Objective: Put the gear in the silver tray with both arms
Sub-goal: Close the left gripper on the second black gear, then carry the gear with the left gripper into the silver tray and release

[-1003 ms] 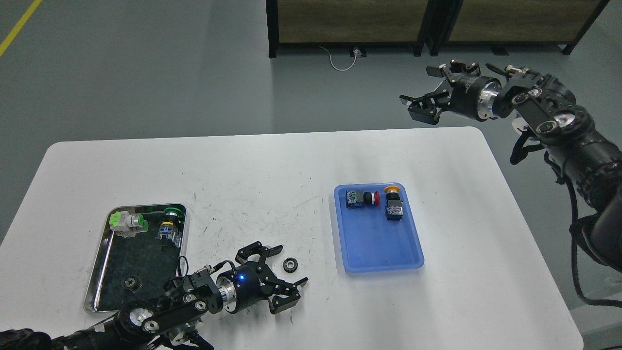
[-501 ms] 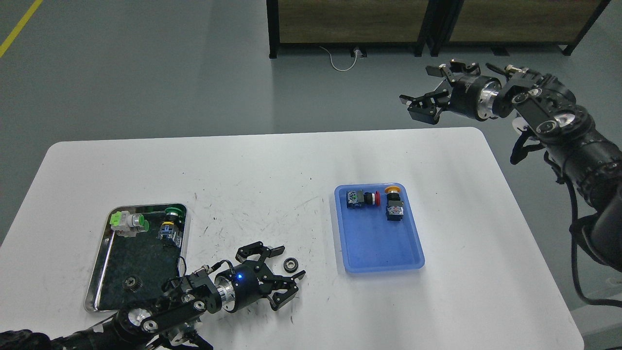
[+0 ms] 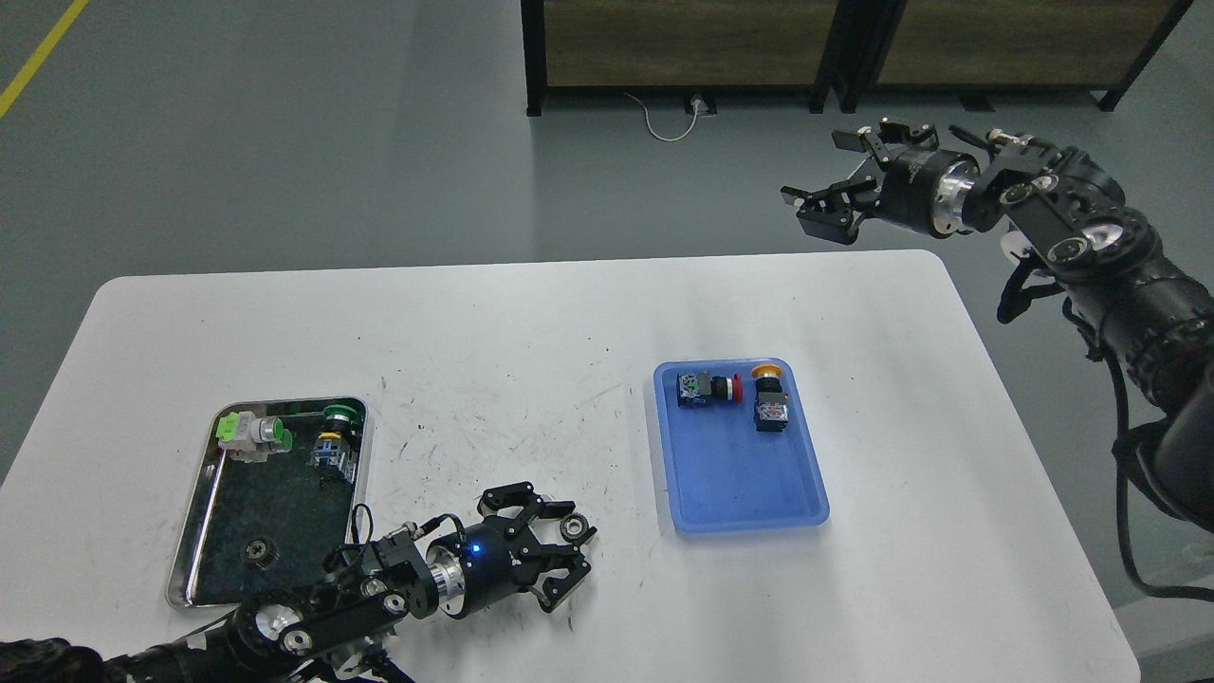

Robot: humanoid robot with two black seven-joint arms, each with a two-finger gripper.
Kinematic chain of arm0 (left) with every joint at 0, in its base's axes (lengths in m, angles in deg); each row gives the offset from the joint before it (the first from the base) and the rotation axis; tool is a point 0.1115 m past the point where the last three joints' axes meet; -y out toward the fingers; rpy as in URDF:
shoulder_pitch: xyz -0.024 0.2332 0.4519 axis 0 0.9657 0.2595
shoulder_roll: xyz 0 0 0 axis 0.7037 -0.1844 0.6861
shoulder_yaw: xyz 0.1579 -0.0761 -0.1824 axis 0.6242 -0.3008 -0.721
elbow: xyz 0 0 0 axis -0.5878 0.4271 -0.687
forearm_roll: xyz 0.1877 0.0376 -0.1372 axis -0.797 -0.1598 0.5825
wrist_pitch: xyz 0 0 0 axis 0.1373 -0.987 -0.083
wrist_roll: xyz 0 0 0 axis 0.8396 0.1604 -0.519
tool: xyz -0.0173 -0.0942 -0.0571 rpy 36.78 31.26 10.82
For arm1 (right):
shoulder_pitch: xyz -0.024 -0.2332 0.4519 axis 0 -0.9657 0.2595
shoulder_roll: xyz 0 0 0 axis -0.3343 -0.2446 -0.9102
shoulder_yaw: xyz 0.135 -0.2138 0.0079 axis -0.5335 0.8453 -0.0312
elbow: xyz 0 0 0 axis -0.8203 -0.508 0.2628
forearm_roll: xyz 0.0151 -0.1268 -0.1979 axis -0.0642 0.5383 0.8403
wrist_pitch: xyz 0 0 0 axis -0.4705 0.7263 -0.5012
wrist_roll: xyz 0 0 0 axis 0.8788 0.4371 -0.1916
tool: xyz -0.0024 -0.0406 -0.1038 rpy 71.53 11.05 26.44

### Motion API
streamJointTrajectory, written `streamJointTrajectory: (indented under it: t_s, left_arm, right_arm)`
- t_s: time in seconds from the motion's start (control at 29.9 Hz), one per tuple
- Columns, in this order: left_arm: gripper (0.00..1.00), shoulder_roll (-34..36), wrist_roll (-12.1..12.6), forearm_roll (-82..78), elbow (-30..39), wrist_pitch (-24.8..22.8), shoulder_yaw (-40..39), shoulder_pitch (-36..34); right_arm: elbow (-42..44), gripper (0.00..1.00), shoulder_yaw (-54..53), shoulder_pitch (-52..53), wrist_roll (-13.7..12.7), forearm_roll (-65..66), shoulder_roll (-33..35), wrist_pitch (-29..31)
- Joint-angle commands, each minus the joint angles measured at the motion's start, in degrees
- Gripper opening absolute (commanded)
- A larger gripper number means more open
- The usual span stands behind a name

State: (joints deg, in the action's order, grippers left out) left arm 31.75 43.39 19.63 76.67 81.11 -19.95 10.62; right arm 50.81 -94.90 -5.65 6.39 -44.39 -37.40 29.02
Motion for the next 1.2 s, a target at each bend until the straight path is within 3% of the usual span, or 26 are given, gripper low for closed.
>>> streamJointTrajectory:
  t_s: [0.0,0.53,0.97,1.17]
  left_arm:
    - [0.17,0.21,0.63,0.07,1.02,-0.07,-0.87,-1.03]
    - [0.17,5.73,1.95,4.46,4.27,-0.94,-1.58,-6.74]
    - [0.17,32.44,2.92,12.55,18.32,-3.41,-3.95,-8.42]
    - [0.17,39.14,3.01,12.55,21.5,-3.06,-3.86,-4.29]
  right_arm:
    - [0.0,0.91,-0.09,0.04,0.09,0.0,0.07,0.0]
    - [-0.08,0.92,-0.17,0.4,0.44,-0.26,1.12,0.0]
    - [0.88,0.92,-0.35,0.4,0.7,-0.26,-0.98,0.0]
    - [1.5,0.92,-0.35,0.49,0.7,-0.26,-2.74,0.0]
